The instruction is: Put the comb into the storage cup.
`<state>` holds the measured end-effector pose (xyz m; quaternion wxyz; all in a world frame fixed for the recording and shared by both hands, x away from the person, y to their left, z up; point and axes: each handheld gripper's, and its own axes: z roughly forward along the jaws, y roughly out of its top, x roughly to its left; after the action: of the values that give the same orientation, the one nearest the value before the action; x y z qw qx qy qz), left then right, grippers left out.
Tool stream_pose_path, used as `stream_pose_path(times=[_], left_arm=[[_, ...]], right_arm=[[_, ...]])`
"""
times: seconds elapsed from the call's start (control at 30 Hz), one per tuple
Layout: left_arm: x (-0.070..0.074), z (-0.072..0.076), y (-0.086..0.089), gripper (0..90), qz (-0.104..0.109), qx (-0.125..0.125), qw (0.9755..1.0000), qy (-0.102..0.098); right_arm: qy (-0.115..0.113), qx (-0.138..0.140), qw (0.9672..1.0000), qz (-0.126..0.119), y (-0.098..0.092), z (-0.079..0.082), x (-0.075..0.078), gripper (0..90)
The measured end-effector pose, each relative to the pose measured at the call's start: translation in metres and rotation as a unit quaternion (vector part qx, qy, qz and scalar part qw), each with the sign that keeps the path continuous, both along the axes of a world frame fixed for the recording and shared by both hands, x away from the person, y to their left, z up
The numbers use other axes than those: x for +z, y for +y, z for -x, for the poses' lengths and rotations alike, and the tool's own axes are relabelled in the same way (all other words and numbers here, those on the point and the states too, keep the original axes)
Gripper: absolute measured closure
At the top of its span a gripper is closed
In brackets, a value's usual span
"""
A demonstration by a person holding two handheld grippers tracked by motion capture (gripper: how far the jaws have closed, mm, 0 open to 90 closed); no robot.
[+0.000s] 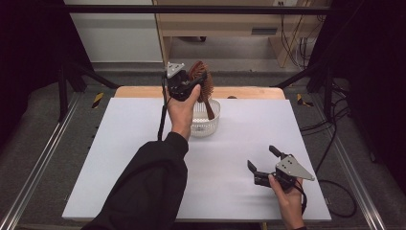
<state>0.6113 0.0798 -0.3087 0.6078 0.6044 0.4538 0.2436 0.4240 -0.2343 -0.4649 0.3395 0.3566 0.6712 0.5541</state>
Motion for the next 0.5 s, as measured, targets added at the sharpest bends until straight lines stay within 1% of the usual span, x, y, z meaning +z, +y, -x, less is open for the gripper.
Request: stream_pose_path(times=[0.07, 0.27, 0.5], left_arm=[[-0.002, -0.001, 0.0, 51.4, 0.003, 0.002, 1.0, 0.001], [-0.007, -0.001, -0.002, 51.3, 0.0, 0.002, 1.0, 0.005], [-0.013, 0.0, -0.006, 51.3, -0.002, 0.001, 1.0, 0.008]], right_arm=[[0.0, -0.002, 1.0, 0.003, 0.0, 0.0, 0.0, 5.7], [0.002, -0.001, 1.0, 0.009, 0.003, 0.0, -0.001, 5.7], [0.004, -0.004, 1.0, 0.004, 0.001, 0.0, -0.002, 5.7]])
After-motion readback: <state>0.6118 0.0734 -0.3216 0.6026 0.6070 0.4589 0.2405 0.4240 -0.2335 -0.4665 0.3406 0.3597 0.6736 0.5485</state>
